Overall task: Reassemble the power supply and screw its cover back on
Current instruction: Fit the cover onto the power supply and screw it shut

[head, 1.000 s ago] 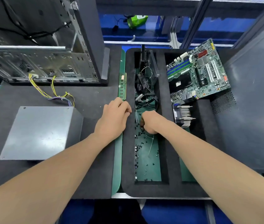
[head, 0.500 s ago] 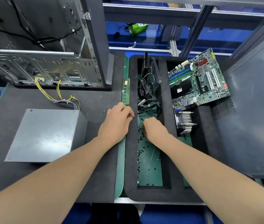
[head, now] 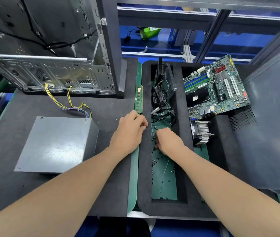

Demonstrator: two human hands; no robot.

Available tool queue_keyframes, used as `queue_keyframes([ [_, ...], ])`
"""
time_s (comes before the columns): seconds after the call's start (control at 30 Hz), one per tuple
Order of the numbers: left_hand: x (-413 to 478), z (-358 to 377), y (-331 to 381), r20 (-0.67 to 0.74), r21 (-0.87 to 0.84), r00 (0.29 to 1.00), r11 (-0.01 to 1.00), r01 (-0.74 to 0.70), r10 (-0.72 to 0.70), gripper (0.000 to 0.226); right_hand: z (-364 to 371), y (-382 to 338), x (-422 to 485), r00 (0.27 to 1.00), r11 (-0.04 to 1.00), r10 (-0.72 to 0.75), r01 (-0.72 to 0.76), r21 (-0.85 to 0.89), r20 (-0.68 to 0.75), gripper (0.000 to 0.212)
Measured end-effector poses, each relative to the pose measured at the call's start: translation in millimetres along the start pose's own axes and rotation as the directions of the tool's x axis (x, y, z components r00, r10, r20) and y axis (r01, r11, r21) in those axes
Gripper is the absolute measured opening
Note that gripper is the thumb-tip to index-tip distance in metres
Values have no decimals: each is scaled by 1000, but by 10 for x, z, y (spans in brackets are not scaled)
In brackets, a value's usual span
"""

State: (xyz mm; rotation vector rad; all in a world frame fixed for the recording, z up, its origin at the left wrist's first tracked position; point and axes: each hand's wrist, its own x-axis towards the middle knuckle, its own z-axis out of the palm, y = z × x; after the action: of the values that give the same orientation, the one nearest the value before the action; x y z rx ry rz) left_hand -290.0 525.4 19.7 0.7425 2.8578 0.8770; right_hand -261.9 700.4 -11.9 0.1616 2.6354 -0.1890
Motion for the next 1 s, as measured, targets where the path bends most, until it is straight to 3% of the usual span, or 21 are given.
queue_keyframes([
  [0.33,-2,21,-17,0,3,1000,1000,0,0,9,6,0,-125,987,978,-158,161,-131,29,16],
  [0.63,-1,22,-19,23,-2,1000,1000,16,-16,9,-49,-57,-170,993,991,-115,115,-73,6,7],
  [0.73,-9,34,-30,10,-6,1000,1000,16,-16,9,-66,-60,-178,996,997,-75,76,26,-43,20],
  [0.83,-8,35,-30,-13,-1,1000,1000,-8,8,6,-89,-50,-196,982,965,17,33,262,-186,14],
  [1.0,-13,-56,18,-9,-52,1000,998,-24,23,12,-180,-62,-351,936,675,275,-27,737,-218,11],
])
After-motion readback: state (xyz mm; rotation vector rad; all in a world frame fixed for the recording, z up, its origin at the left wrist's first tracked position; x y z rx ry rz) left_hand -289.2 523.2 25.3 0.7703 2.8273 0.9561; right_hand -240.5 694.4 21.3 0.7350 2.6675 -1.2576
